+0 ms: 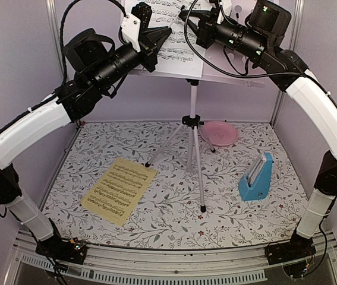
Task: Set up the instrument practice props
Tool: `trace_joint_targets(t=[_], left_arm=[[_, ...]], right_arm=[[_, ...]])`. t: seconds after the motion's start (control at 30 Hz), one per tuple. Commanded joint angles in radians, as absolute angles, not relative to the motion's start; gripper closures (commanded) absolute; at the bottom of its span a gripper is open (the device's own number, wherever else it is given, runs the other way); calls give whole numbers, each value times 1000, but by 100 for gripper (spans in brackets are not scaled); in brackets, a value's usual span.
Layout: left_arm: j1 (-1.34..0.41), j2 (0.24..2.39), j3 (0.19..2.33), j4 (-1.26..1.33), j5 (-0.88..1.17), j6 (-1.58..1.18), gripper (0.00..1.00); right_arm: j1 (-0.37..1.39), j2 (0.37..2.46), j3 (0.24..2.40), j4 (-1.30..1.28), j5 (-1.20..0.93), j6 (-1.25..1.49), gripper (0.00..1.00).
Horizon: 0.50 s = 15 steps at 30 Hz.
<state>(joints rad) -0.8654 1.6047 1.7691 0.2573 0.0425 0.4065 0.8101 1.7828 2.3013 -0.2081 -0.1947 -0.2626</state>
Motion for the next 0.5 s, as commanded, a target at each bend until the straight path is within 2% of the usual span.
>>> trace_joint_targets(t=[0.0, 0.23, 0.33, 0.47], left_arm=[[-861, 1611, 1772, 312, 75, 393, 100], [-861, 1615, 1774, 314, 74, 397, 100], [-861, 1615, 1774, 314, 74, 397, 100], [-861, 1613, 1770, 320, 66, 400, 100]], right_arm=[[805, 1803, 2326, -163, -225, -282, 99], [806, 1823, 2326, -140, -254, -253, 99], [806, 1828, 2326, -142, -245, -251, 96], [806, 1825, 2326, -146, -241, -256, 84]])
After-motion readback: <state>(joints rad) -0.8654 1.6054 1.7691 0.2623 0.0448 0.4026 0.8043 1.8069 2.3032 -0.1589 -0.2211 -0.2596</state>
